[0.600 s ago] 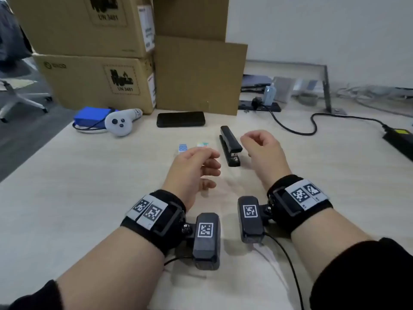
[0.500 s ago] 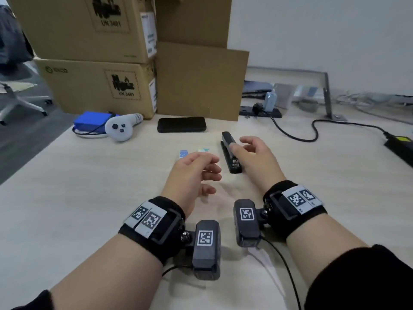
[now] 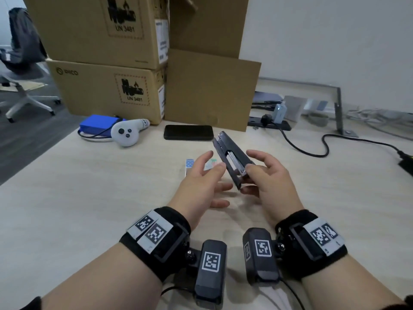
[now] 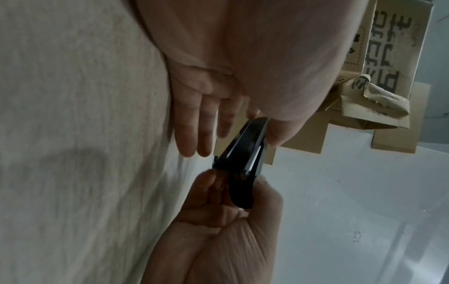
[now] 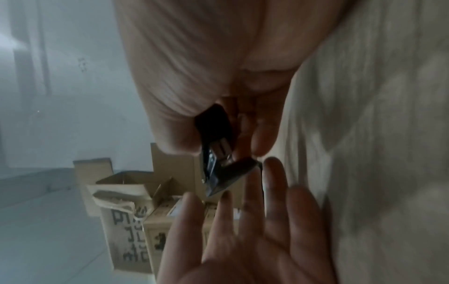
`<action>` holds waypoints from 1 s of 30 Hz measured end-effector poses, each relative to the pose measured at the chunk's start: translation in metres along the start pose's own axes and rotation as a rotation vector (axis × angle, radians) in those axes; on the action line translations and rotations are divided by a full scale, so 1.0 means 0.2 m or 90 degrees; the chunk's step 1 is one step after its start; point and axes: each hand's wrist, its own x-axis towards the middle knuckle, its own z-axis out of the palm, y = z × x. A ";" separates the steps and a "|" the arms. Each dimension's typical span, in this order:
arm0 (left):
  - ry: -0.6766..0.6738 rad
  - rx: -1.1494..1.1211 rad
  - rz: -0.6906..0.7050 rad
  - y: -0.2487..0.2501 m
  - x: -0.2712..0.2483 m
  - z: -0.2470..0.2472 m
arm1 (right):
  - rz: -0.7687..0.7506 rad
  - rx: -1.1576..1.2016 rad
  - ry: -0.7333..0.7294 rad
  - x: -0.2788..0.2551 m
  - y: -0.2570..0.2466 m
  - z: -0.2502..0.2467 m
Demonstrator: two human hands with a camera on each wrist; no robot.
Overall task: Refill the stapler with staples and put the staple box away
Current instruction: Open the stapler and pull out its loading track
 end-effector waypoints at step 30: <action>-0.067 0.070 -0.046 -0.01 -0.01 -0.02 | -0.229 0.048 0.281 0.08 -0.02 -0.05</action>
